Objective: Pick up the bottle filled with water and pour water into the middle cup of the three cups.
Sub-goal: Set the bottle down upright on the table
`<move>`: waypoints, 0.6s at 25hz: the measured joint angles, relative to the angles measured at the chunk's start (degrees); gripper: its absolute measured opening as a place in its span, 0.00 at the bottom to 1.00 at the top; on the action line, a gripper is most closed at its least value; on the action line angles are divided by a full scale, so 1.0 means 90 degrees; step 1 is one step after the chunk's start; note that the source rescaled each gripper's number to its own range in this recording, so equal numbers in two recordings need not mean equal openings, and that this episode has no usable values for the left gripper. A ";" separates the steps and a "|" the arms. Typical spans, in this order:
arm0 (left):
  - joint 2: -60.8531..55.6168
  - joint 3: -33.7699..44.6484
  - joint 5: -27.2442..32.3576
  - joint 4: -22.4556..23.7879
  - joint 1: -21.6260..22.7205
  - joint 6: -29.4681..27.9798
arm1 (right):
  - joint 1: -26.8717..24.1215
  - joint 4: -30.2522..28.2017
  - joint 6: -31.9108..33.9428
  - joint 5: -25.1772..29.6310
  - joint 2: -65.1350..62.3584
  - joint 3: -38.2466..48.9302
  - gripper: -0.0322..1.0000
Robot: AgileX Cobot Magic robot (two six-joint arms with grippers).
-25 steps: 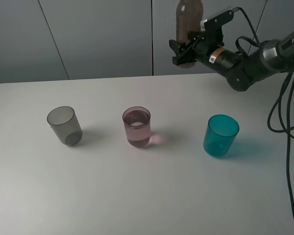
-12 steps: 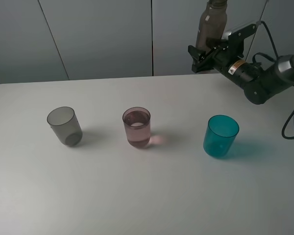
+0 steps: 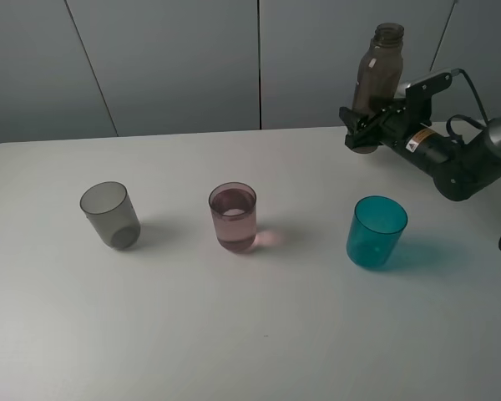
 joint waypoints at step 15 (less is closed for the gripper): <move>0.0000 0.0000 0.0000 0.0000 0.0000 0.0000 | -0.0102 0.0092 -0.0526 -0.0042 0.0000 0.0832 0.09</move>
